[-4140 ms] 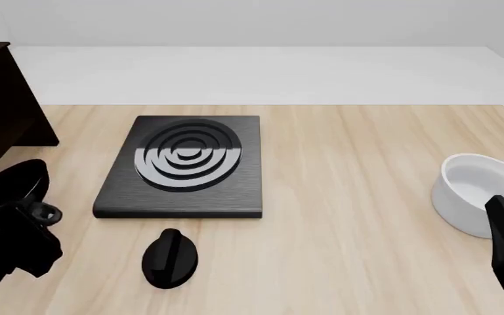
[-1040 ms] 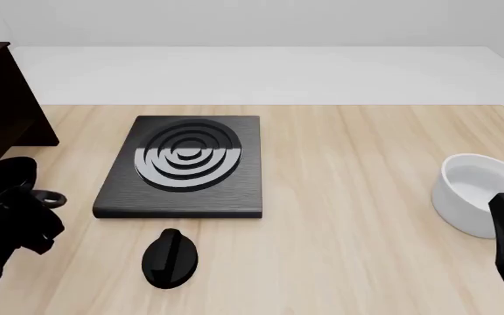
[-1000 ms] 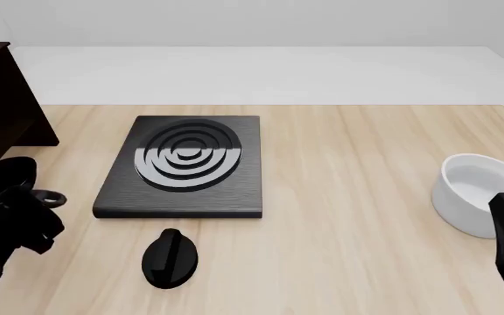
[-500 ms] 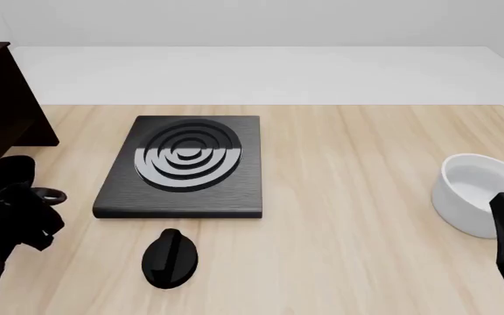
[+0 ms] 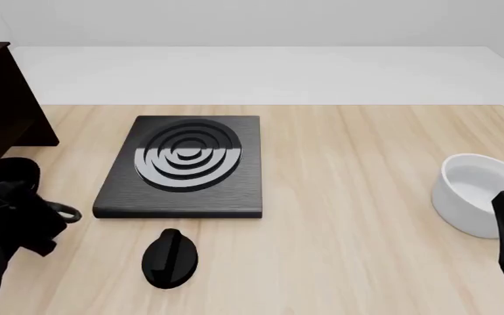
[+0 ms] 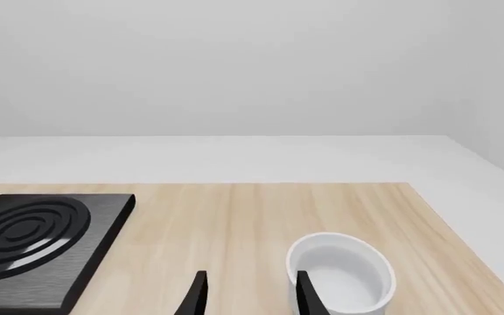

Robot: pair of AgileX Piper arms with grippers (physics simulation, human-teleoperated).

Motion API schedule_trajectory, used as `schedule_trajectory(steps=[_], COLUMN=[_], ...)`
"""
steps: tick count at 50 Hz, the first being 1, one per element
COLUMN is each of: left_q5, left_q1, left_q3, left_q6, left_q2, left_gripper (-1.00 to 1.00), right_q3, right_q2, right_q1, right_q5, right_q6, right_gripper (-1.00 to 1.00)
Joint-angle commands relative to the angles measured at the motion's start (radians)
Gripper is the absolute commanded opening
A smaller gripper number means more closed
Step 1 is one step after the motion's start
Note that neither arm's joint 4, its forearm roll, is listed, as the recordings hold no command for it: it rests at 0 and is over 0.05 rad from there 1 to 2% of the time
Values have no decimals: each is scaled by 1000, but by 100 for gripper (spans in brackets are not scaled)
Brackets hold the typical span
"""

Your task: Put the frying pan under the cabinet shelf.

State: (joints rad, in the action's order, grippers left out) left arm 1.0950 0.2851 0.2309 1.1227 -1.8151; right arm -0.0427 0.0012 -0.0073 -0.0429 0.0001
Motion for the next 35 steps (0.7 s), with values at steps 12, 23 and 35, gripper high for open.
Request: schedule_trajectory(steps=[12,23,35], left_q5=[-124,-202,-263], left_q1=[-26,-26,-24], left_q3=[11,13,6], left_q6=[-8,-7,-3], left_q2=[40,70,121], left_gripper=[100,100,100], right_q3=[-3,-3,-3], right_q2=[0,0,0], right_q1=[0,0,0], right_q5=[-3,-4,-3], right_q6=[0,0,0], right_gripper=[100,100,100])
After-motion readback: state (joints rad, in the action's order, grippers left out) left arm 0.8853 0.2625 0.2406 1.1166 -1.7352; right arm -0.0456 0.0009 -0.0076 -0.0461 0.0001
